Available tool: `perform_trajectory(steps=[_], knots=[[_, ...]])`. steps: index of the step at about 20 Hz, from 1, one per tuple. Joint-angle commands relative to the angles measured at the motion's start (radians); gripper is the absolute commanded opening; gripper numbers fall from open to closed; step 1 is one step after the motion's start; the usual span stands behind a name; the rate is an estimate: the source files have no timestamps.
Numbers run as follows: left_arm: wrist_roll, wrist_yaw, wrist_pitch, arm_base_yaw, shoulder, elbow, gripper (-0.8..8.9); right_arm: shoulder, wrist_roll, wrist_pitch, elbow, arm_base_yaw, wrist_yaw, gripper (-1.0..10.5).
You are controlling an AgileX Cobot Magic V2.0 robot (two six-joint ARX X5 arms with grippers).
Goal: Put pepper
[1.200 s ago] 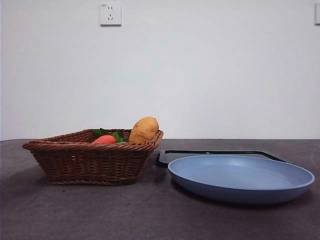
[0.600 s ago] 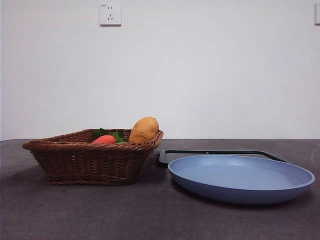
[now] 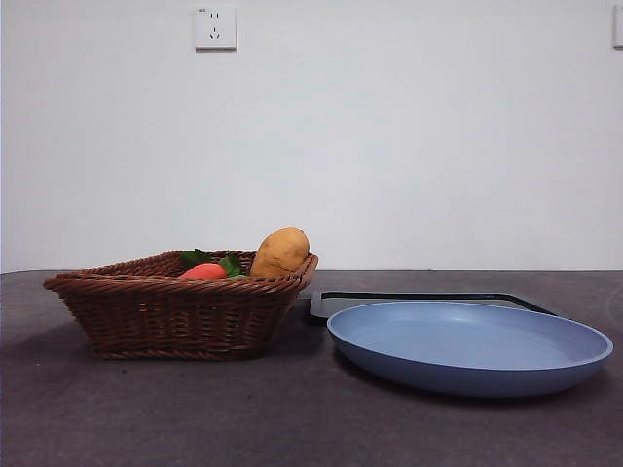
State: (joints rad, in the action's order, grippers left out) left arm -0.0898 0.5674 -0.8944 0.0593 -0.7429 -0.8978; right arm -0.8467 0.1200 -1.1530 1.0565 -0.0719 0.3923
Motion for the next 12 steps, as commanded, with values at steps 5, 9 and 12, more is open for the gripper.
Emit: perform_trajectory(steps=[5, 9, 12], knots=[[-0.007, 0.011, 0.024, 0.001, -0.003, -0.018, 3.76, -0.101, -0.026, 0.042, 0.018, -0.002, -0.002, 3.3], [0.016, 0.016, 0.050, 0.001, -0.003, -0.018, 3.76, -0.248, -0.037, 0.131, 0.018, -0.002, -0.002, 3.2], [0.016, 0.017, 0.049, 0.001, -0.003, -0.018, 3.76, -0.388, -0.038, 0.219, 0.018, -0.002, -0.002, 3.2]])
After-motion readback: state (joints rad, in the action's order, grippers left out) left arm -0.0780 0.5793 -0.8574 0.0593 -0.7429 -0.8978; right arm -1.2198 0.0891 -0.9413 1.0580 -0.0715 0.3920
